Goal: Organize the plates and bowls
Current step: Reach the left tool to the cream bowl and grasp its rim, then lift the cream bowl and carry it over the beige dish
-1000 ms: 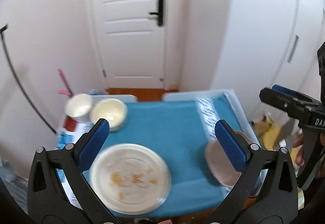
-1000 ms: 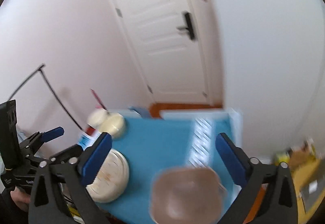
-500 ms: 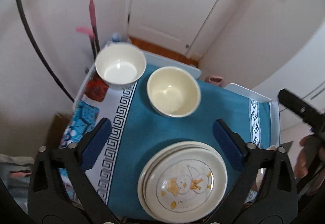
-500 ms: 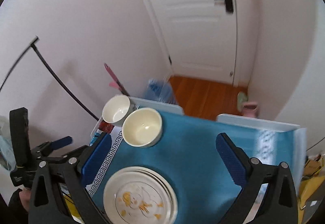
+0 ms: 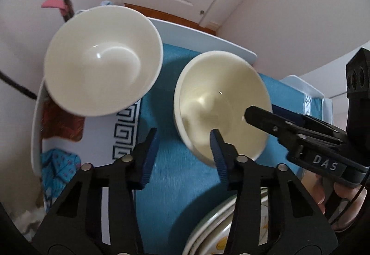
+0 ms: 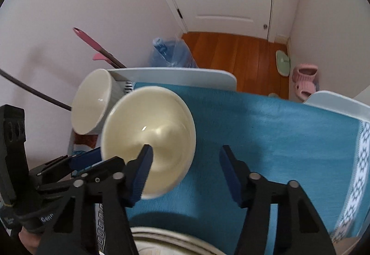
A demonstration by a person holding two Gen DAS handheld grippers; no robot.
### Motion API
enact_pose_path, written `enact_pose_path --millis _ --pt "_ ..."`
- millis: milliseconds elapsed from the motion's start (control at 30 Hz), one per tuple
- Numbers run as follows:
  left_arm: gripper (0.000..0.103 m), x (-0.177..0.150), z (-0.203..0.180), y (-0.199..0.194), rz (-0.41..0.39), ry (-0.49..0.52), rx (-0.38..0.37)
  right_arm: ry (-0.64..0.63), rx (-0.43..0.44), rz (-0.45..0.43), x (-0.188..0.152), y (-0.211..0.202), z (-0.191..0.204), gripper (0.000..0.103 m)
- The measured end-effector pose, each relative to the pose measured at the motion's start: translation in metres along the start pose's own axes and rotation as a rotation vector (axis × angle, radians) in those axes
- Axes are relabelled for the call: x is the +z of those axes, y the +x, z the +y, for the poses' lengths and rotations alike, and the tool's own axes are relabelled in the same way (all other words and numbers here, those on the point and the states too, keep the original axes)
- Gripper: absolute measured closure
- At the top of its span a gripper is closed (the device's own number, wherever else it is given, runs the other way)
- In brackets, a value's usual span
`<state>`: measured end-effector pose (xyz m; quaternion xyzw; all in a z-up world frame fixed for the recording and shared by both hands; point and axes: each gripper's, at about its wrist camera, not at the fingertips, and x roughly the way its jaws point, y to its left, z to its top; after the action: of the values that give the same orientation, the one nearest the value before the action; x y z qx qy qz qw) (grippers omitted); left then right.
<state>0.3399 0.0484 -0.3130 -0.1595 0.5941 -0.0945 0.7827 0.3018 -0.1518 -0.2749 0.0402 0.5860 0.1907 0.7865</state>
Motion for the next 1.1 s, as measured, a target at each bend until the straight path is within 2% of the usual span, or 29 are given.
enact_pose_path --millis 133,233,267,367,800,933,1100 --pt "0.078 0.003 -0.004 0.008 0.008 0.023 -0.003 0.012 0.016 0.023 0.000 0.012 -0.004 0.067" --pt "0.080 0.002 -0.010 0.012 0.006 0.055 0.023 0.010 0.006 0.026 0.001 0.016 -0.002 0.074" --pt "0.080 0.001 -0.011 0.012 0.005 0.057 0.027 0.009 0.008 0.029 0.002 0.018 -0.001 0.082" --pt "0.081 0.003 -0.012 0.013 -0.016 0.066 0.044 0.017 0.002 0.030 0.002 0.019 0.000 0.088" --pt "0.081 0.011 -0.030 -0.002 -0.068 0.121 0.102 0.019 0.007 0.002 0.003 0.012 -0.001 0.088" --pt "0.081 0.009 -0.042 -0.024 -0.107 0.139 0.100 0.015 0.010 -0.036 0.001 -0.008 -0.001 0.088" --pt "0.081 0.001 -0.075 -0.060 -0.157 0.173 0.101 0.018 0.029 -0.106 -0.005 -0.050 -0.005 0.088"
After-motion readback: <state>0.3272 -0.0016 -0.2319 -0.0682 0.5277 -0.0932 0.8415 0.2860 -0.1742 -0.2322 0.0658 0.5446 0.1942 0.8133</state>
